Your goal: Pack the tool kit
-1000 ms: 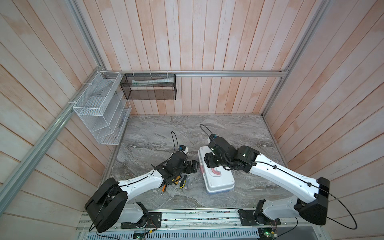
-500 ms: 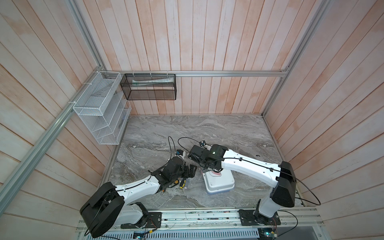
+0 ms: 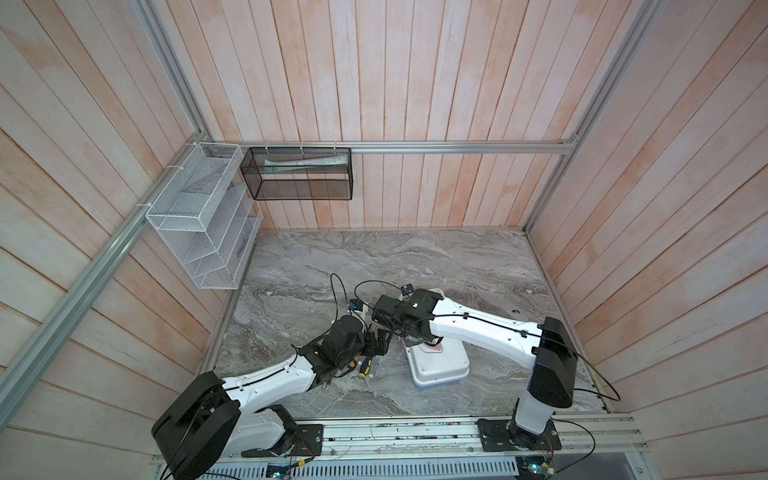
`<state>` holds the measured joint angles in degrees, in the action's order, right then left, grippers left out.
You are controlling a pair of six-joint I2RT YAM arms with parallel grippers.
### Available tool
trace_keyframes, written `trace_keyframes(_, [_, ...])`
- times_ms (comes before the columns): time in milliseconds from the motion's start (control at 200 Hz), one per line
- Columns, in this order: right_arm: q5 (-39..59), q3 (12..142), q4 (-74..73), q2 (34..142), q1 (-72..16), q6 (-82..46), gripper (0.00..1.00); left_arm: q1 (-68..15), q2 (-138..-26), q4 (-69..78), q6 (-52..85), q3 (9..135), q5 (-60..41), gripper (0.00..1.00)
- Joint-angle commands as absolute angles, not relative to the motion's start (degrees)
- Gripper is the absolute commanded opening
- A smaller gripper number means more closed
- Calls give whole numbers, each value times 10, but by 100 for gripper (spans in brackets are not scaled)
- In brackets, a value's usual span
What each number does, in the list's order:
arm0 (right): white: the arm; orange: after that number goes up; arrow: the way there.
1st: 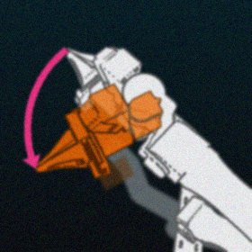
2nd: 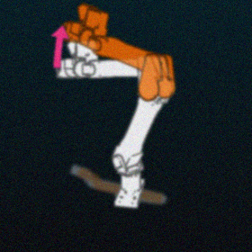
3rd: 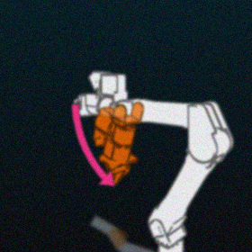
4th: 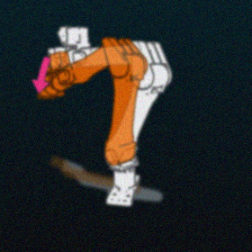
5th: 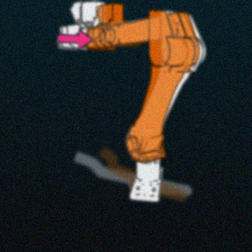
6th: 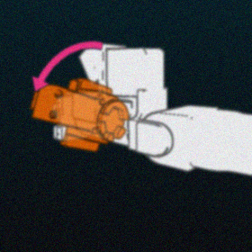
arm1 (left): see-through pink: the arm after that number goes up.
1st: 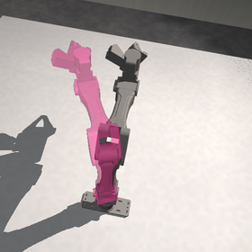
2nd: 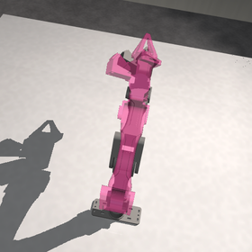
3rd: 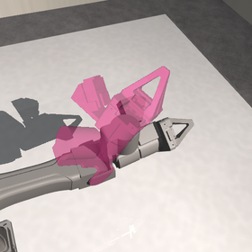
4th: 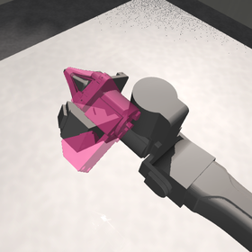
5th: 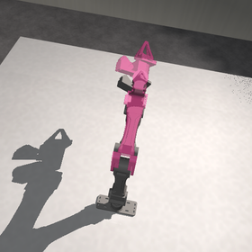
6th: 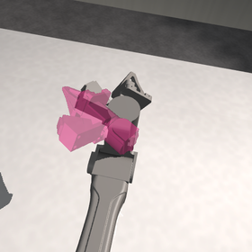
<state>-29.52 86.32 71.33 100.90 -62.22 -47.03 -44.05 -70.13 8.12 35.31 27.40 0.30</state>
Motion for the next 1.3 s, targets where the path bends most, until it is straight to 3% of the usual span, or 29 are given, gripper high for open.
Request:
trace_keyframes(0, [-293, 844, 711, 974, -613, -487, 31, -442, -687, 67, 342, 269, 20, 100])
trace_keyframes(230, [-305, 838, 724, 965, -613, -500, 26, -442, -660, 39, 339, 267, 31, 100])
trace_keyframes(450, [-275, 787, 649, 909, -592, -490, 21, -442, -646, 43, 343, 263, 25, 100])
trace_keyframes(800, [-232, 714, 550, 829, -558, -470, 0, -439, -594, 88, 356, 239, 20, 100])
trace_keyframes(1100, [-168, 710, 440, 813, -534, -418, 0, -398, -562, 74, 357, 247, -16, 100])
trace_keyframes(1295, [-32, 674, 304, 764, -486, -398, 0, -347, -551, 58, 339, 270, -87, 100])
